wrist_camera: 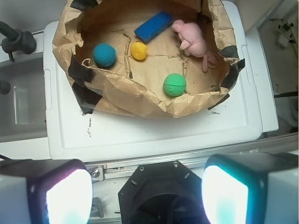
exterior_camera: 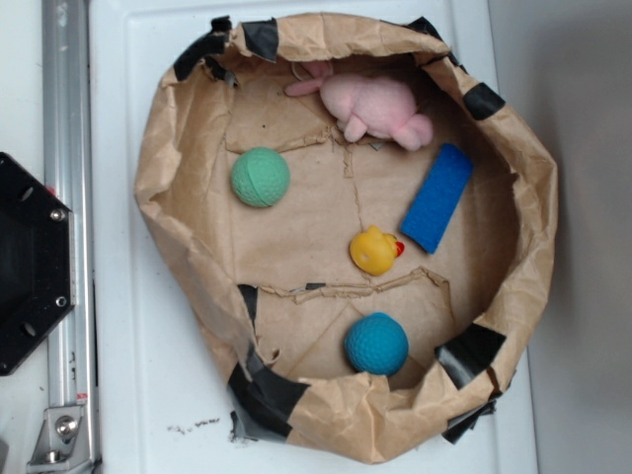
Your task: Grab the yellow duck.
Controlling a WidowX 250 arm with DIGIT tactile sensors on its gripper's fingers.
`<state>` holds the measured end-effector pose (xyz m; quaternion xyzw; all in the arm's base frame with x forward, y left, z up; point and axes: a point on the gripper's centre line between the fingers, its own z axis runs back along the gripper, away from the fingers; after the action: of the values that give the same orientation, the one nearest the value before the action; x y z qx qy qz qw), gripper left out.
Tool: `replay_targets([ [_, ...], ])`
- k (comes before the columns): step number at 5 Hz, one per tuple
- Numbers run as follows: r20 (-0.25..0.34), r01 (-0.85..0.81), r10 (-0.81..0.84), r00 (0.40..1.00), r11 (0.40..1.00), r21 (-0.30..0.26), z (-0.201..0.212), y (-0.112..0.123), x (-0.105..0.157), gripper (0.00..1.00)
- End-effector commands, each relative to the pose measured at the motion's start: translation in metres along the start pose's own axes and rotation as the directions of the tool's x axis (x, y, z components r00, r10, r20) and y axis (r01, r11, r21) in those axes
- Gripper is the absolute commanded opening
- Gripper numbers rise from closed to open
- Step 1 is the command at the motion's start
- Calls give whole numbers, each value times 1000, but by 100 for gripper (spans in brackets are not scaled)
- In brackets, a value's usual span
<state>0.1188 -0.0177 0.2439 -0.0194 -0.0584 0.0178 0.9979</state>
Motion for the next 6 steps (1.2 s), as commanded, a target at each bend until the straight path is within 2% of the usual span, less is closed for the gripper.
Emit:
replay_targets([
  [1,0,0,0,1000,1000,0,0,0,0,100],
  [2,100,-135,134,986,991,-2,1,10,51,100],
  [3,219,-278,270,938,960,8,1,22,98,100],
  [4,191,-272,265,945,962,7,-40,33,135,100],
  [5,237,-270,246,940,960,75,-88,40,137,100],
  [6,200,-330,309,930,940,82,-122,41,134,100],
])
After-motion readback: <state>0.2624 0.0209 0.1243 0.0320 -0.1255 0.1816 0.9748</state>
